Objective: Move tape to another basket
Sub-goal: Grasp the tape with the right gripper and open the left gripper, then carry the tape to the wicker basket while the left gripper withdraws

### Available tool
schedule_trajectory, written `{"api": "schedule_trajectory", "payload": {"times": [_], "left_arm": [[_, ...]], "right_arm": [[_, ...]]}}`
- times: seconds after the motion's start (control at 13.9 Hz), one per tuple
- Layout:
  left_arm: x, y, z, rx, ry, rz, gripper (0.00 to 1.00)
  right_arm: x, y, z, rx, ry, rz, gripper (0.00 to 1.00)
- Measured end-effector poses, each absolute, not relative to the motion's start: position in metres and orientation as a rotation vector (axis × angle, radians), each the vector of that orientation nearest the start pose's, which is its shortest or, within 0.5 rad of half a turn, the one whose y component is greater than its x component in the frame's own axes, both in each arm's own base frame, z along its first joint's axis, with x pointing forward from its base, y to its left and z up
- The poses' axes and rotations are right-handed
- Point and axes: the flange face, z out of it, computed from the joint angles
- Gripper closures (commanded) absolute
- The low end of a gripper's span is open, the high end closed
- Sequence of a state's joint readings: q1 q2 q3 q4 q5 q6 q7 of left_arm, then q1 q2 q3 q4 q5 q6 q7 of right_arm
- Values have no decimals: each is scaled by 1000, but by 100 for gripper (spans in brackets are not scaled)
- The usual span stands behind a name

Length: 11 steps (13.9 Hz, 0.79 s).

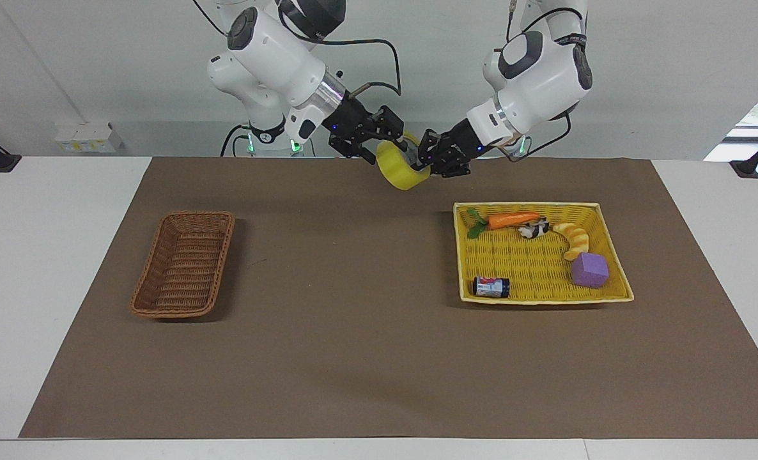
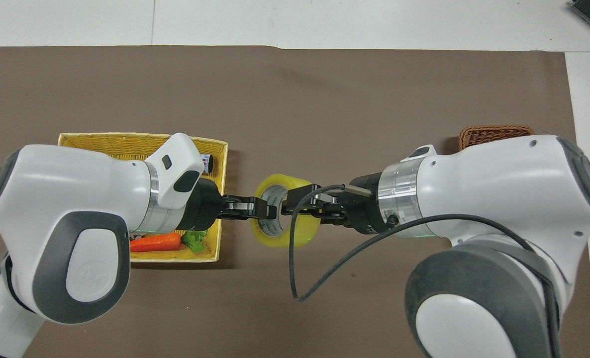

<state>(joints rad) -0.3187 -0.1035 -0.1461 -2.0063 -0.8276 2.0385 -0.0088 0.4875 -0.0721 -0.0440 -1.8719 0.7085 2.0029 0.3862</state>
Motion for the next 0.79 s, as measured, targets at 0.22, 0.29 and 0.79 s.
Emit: {"api": "schedule_trajectory", "payload": {"times": [0.22, 0.29, 0.79], "left_arm": [[468, -286, 529, 2384, -107, -82, 4], [468, -286, 531, 2382, -96, -77, 0], [473, -269, 568, 2365, 53, -43, 0]], "right_arm": [[492, 277, 574, -2437, 224, 117, 100], [493, 276, 573, -2437, 232, 120, 100], [501, 262, 563, -2446, 279, 126, 100]]}}
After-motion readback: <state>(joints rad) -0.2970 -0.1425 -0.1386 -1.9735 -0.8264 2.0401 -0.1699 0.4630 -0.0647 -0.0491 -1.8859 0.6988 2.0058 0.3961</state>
